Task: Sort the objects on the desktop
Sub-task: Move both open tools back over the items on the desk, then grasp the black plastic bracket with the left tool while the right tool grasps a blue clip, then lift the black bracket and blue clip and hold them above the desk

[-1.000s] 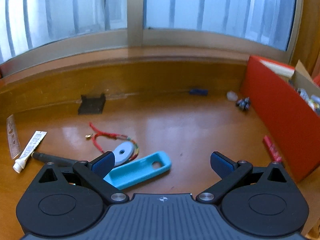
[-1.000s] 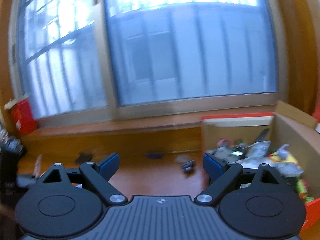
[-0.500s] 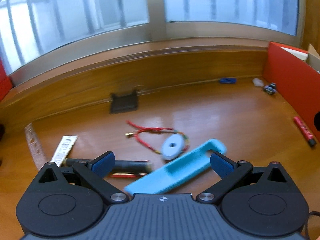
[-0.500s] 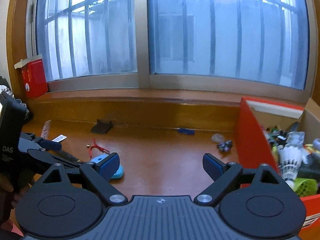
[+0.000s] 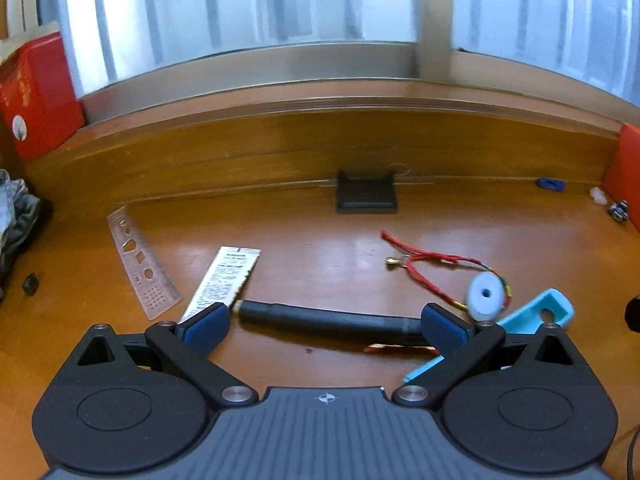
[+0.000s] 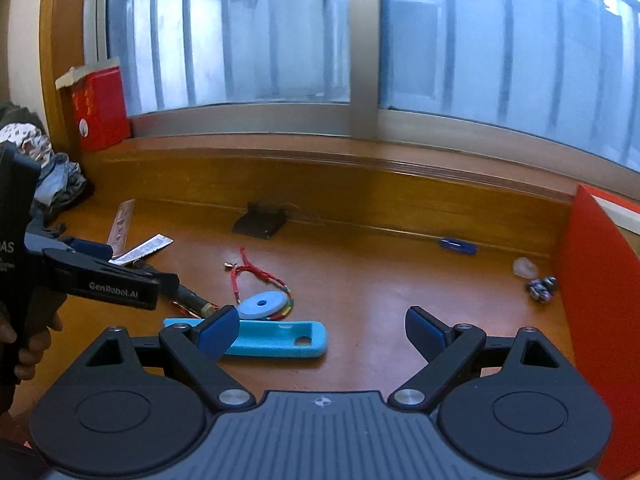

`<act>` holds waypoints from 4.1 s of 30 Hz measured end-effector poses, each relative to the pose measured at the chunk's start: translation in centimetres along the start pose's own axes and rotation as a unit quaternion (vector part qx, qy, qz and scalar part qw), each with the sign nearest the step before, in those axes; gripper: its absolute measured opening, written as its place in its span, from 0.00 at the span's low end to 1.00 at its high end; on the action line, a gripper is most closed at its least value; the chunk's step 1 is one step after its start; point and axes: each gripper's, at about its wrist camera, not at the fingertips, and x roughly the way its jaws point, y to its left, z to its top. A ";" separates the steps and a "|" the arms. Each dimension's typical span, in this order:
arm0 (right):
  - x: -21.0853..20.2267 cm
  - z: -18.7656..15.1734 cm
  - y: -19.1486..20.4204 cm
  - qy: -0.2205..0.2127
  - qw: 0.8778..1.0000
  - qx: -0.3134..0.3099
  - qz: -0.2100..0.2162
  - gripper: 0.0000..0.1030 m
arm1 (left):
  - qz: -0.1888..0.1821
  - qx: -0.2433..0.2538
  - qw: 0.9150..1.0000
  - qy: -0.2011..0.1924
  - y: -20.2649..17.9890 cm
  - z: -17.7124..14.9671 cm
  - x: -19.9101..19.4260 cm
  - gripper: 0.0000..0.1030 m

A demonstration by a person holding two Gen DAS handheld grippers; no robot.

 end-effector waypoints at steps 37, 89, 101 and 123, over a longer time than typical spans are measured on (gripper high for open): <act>5.7 3.5 -6.7 0.007 0.988 0.144 -0.052 0.89 | -0.072 -0.006 0.997 0.023 -3.3 9.0 15.8 0.98; 19.2 4.0 -11.5 0.005 0.970 0.195 -0.148 0.50 | -0.086 -0.006 0.996 0.008 -1.7 8.0 13.4 0.58; 13.7 2.4 -7.1 0.018 0.980 0.168 -0.107 0.50 | -0.115 -0.011 0.993 0.011 -1.9 6.5 10.7 0.58; 4.9 0.3 -3.9 0.011 0.985 0.158 -0.064 0.50 | -0.132 0.010 0.991 -0.028 -3.5 4.1 3.7 0.58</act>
